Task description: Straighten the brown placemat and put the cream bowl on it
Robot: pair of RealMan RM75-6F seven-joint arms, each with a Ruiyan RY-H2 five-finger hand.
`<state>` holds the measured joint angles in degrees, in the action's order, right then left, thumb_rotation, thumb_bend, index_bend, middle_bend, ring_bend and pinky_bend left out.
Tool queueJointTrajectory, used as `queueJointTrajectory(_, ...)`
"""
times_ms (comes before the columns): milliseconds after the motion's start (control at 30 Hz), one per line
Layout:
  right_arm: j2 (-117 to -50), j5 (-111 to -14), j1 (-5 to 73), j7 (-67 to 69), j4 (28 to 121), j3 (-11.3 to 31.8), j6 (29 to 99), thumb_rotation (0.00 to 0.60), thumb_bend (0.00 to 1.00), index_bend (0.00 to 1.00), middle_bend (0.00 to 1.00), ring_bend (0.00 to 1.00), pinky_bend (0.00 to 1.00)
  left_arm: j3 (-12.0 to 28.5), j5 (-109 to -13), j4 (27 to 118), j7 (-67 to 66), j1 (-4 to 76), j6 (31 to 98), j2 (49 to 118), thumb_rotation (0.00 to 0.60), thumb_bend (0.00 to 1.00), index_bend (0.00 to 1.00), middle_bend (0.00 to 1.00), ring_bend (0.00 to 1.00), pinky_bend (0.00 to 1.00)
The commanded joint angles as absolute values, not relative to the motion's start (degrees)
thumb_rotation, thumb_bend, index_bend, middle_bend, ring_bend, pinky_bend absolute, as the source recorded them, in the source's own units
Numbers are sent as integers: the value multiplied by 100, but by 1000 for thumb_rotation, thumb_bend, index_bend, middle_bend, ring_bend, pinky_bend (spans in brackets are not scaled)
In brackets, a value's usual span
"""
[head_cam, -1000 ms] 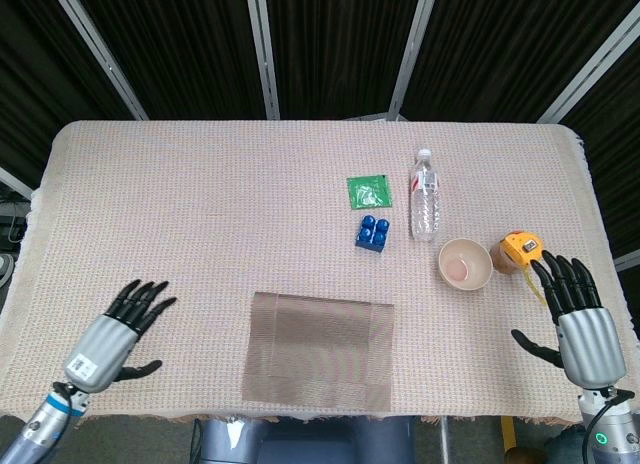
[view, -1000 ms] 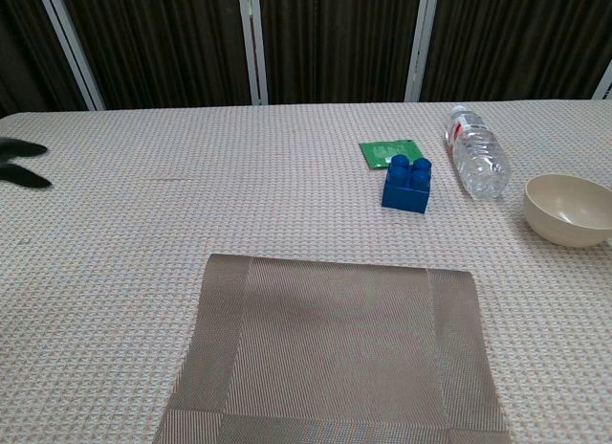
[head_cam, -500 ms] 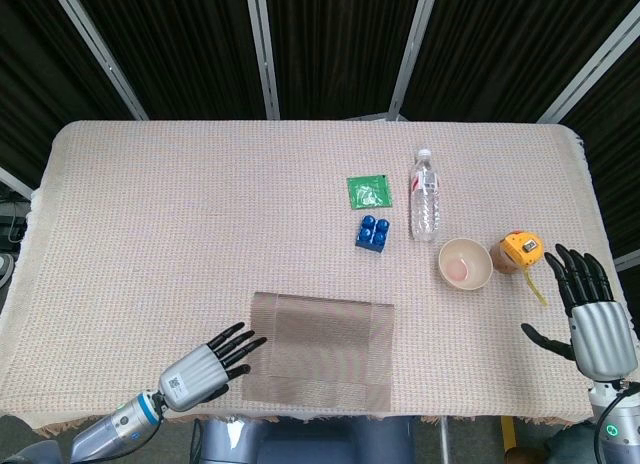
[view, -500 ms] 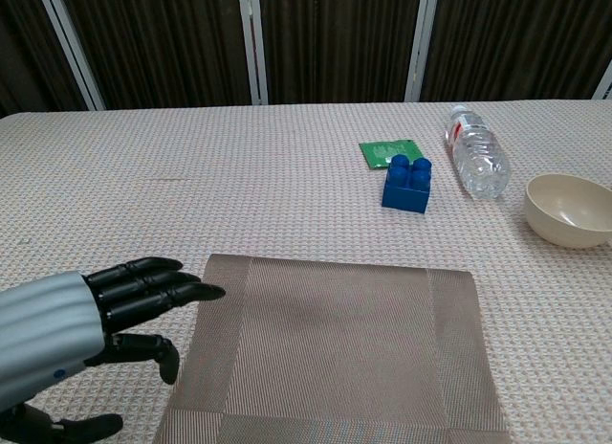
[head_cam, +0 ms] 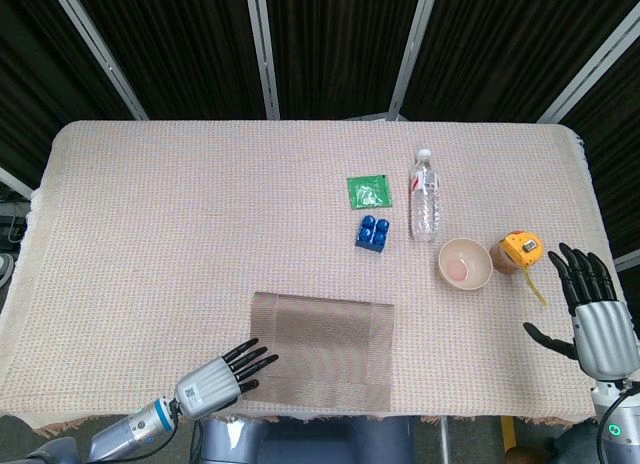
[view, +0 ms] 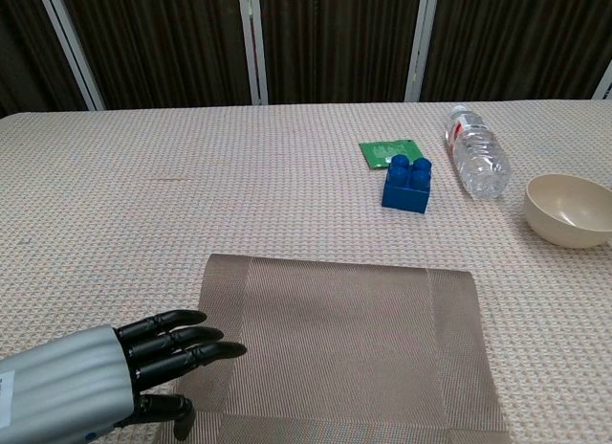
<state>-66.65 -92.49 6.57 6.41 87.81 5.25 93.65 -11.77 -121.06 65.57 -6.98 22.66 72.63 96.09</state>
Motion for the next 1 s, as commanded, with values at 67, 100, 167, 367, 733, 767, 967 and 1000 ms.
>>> queueJointTrajectory(67, -6652, -9235, 653, 664, 8789, 536, 9362, 600, 0, 9, 0, 0, 0, -1216, -12084, 6387, -671, 2273, 7316, 9760, 600, 301, 427, 0, 0, 0)
queueJointTrajectory(100, -6648, -9232, 652, 670, 8791, 538, 9361, 600, 0, 10, 0, 0, 0, -1223, -12072, 6359, -664, 2278, 7320, 9784, 600, 301, 427, 0, 0, 0)
queueJointTrajectory(167, -6641, -9228, 650, 685, 8794, 543, 9361, 600, 0, 10, 0, 0, 0, -1239, -12052, 6310, -654, 2289, 7325, 9826, 600, 302, 427, 0, 0, 0)
queueJointTrajectory(367, -6621, -9190, 637, 742, 8786, 572, 9369, 600, 0, 9, 0, 0, 0, -1272, -11987, 6253, -664, 2340, 7353, 9903, 600, 349, 429, 0, 0, 0)
queueJointTrajectory(733, -6597, -9207, 623, 776, 8811, 576, 9381, 600, 0, 9, 0, 0, 0, -1345, -11859, 6321, -717, 2383, 7306, 9942, 600, 462, 462, 0, 0, 0)
queueJointTrajectory(767, -6594, -9207, 621, 780, 8813, 577, 9384, 600, 0, 9, 0, 0, 0, -1350, -11845, 6319, -724, 2384, 7303, 9949, 600, 472, 469, 0, 0, 0)
queueJointTrajectory(967, -6572, -9206, 609, 822, 8826, 589, 9403, 600, 0, 10, 0, 0, 0, -1378, -11750, 6315, -747, 2392, 7270, 9988, 600, 482, 511, 0, 0, 0)
queueJointTrajectory(1000, -6568, -9206, 607, 829, 8827, 590, 9405, 600, 0, 10, 0, 0, 0, -1382, -11725, 6314, -740, 2394, 7262, 9998, 600, 482, 535, 0, 0, 0)
